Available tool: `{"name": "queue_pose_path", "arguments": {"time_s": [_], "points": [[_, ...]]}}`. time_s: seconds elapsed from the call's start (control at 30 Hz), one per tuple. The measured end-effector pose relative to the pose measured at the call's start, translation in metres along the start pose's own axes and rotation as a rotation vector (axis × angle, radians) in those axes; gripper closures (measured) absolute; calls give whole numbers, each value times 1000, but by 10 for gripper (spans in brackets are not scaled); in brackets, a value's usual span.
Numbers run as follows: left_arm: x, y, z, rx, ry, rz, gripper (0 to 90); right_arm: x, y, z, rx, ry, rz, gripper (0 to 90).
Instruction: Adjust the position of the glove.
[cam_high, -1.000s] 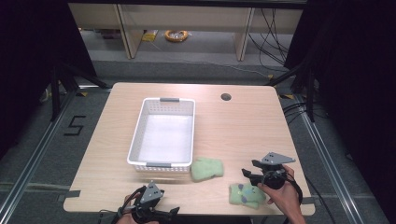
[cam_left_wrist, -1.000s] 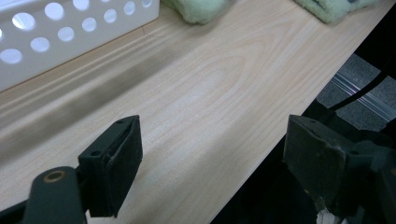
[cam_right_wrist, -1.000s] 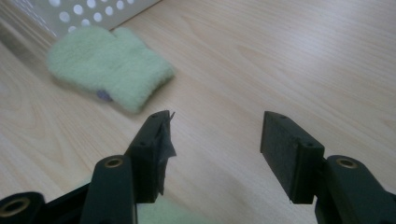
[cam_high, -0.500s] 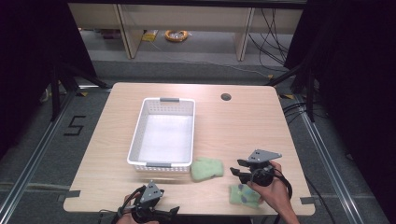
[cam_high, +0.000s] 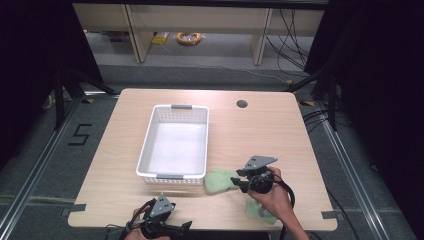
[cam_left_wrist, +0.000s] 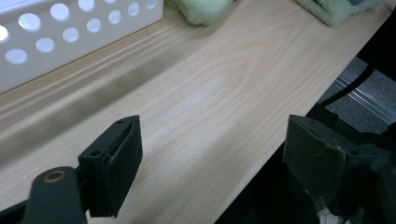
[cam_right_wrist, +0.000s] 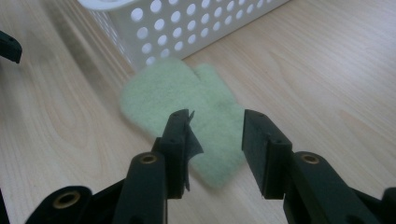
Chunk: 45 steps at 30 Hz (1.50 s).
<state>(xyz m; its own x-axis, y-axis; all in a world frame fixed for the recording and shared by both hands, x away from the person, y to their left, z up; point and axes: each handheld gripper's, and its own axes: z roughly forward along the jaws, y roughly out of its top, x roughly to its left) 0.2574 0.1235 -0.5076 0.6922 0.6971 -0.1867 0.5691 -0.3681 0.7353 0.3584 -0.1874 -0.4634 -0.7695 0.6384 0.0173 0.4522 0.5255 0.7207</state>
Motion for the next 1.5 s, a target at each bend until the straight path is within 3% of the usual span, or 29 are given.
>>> {"name": "queue_pose_path", "arguments": {"time_s": [0.1,0.13,0.27,0.33,0.43,0.5,0.57,0.6,0.7,0.77,0.87,0.9,0.97,1.03,1.07,1.1,1.13,1.2,1.23,1.33,1.4,1.43,1.5], "points": [[1,0,-1,-1,2,18,191,2,3,4,15,5,1,634],[0,1,0,-1,1,11,191,1,4,6,27,7,-23,638],[0,1,0,1,0,23,191,4,7,16,35,7,-18,643],[1,0,-1,11,0,9,191,5,8,20,51,19,-20,651],[3,1,-1,14,15,35,191,10,10,30,77,28,-2,657],[3,1,-1,15,12,35,191,12,11,37,88,18,-1,659],[0,0,0,1,-2,5,191,11,12,38,110,24,-8,662],[0,1,0,0,-2,20,190,10,12,41,110,15,-13,664],[0,0,0,0,-2,10,190,10,12,48,115,27,-5,672],[2,0,-1,7,7,12,190,12,13,51,148,19,13,682],[2,1,-1,14,10,33,190,11,11,54,143,19,11,698],[0,1,0,0,-3,9,191,11,11,55,141,16,19,712],[0,1,0,0,-3,18,191,11,8,56,134,19,14,748],[1,0,0,12,-4,5,190,12,9,56,140,18,19,791],[3,1,-1,29,4,28,190,11,9,55,145,20,12,818],[2,0,-1,0,2,18,190,11,9,53,146,32,-2,858],[2,1,-1,4,-2,18,190,11,9,52,147,32,0,871],[2,1,-1,-6,1,15,191,10,8,52,137,41,-17,876],[2,1,-2,4,0,24,190,11,8,47,108,42,-6,879],[2,1,-1,-3,-2,15,191,12,7,41,93,53,-5,881],[2,1,-2,-2,-3,12,190,15,5,30,84,71,-4,882],[2,0,-2,-2,1,-6,190,17,1,23,51,87,-15,882],[2,1,-2,-7,0,8,190,20,0,17,60,95,6,882]]}}
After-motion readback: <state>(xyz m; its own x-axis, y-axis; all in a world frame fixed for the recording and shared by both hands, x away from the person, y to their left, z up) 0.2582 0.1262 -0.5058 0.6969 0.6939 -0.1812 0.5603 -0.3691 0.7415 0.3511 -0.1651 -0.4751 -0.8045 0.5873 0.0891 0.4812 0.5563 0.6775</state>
